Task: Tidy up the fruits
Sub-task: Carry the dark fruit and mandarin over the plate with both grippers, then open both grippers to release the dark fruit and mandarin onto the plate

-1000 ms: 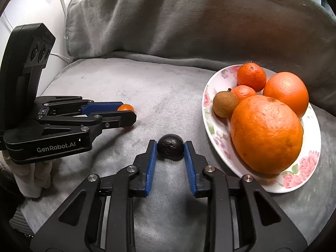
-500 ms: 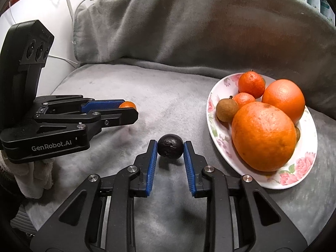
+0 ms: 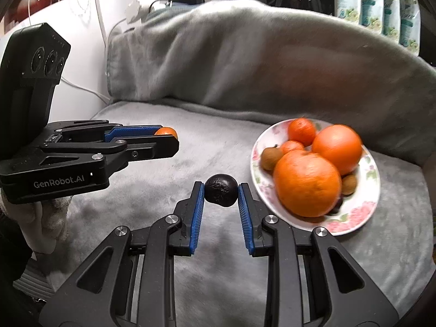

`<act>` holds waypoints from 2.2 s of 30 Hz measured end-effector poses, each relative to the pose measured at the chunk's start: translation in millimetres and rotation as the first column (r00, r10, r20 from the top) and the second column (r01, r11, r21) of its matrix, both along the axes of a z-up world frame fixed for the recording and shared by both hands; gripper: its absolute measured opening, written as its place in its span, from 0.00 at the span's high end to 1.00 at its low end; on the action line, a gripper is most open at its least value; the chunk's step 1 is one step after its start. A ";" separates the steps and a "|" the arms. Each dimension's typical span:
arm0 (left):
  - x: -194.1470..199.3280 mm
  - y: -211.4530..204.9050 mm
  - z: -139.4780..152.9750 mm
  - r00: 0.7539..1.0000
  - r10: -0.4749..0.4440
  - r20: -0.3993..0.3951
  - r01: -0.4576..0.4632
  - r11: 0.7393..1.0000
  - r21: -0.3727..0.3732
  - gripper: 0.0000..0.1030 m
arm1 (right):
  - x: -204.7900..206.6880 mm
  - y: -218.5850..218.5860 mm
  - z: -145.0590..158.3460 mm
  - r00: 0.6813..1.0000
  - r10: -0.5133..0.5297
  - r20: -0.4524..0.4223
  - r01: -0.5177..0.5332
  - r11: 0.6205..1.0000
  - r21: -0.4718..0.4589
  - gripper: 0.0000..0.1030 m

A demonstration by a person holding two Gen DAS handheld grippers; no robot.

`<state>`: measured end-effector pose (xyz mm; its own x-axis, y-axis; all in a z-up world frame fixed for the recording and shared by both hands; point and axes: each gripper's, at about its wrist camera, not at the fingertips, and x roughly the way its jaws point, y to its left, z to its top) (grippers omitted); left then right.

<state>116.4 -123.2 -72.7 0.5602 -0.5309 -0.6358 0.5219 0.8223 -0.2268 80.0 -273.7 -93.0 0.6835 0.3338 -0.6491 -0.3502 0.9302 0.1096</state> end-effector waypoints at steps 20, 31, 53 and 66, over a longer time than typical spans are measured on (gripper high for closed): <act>27.7 -62.3 6.2 0.998 -0.058 0.005 0.058 0.998 -0.002 0.77 | 2.0 -82.9 4.9 0.984 -0.178 0.024 0.177 0.984 0.036 0.74; 43.1 -93.4 6.6 0.996 -0.091 -0.006 0.091 0.996 -0.013 0.77 | 16.2 -101.7 -7.7 0.979 -0.204 -0.008 0.204 0.977 0.055 0.74; 33.3 -93.4 21.1 0.994 -0.100 0.040 0.100 0.995 -0.005 0.66 | 10.1 -99.8 -1.2 0.980 -0.199 0.012 0.198 0.977 0.073 0.69; 10.5 -81.2 35.0 0.993 -0.068 0.098 0.069 0.998 -0.001 0.41 | -10.8 -94.0 11.3 0.975 -0.213 0.058 0.209 0.976 0.061 0.39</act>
<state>126.9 -204.4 -37.7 0.5818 -0.5726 -0.5776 0.5967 0.7831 -0.1753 69.2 -367.7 -81.7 0.7816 0.2115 -0.5868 -0.1546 0.9771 0.1462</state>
